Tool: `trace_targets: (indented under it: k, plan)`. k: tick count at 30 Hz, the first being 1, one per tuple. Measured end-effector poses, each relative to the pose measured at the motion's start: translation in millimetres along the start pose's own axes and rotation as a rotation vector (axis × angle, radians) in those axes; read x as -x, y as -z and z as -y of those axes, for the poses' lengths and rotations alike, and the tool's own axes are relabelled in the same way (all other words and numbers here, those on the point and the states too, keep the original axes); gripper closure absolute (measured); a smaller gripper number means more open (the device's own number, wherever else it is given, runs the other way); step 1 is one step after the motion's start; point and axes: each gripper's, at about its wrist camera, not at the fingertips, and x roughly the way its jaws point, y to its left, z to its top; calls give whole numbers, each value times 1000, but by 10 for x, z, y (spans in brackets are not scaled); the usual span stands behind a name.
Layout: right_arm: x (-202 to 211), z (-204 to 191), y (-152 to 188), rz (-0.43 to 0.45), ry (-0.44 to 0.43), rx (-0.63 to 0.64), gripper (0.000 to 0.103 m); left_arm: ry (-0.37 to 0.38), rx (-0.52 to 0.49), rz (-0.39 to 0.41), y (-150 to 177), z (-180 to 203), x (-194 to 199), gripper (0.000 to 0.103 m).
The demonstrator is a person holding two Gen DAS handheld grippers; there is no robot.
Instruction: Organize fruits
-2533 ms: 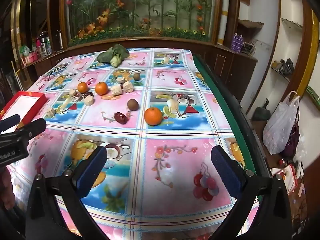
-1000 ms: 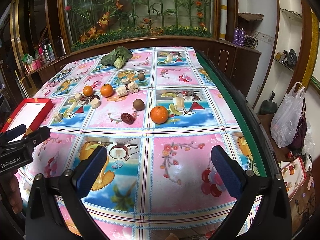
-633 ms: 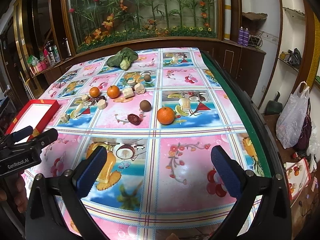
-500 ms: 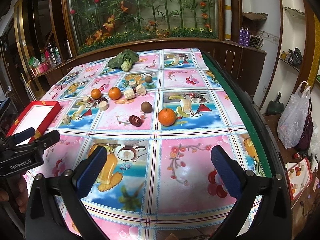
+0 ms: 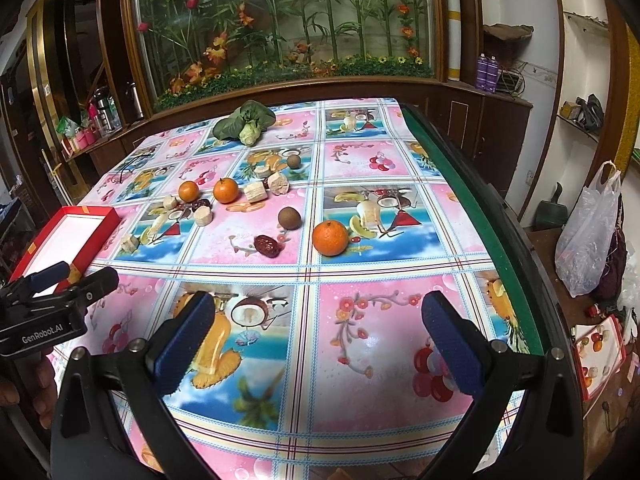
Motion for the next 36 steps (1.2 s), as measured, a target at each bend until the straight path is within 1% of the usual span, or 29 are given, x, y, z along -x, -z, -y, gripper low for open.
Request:
trace_targets:
  k: [6,20,22,24,27,28,30,34,35,36]
  plan:
    - [-7,6,-1,1,4,0,1,-2,0,-2,-14,6,-12,1]
    - [-196,130,-91,-17,9,-6,1,-2,-2,-18,-34,21,-94,1]
    - [-276,151,-113,-31,10,-1,6,2,-4,-25,-29,31,-119,1]
    - [-402,191,-159,-56,10,-2,16,9,-7,-31,-29,46,-146,1]
    - [-637,252,-231,-98,12,-5,25,19,-16,-38,-39,73,-196,1]
    - [-720,261,-260,-112,14,-4,27,21,-19,-42,-42,84,-212,1]
    - [-842,252,-305,-133,10,4,34,28,-26,-47,-52,111,-254,1]
    - [-1029,194,-380,-156,8,27,39,26,-39,-54,-99,108,-345,2]
    - [-1071,195,-389,-166,7,27,47,24,-32,-56,-123,82,-371,3]
    - [-1108,192,-390,-173,-13,25,54,27,-22,-58,-156,44,-407,4]
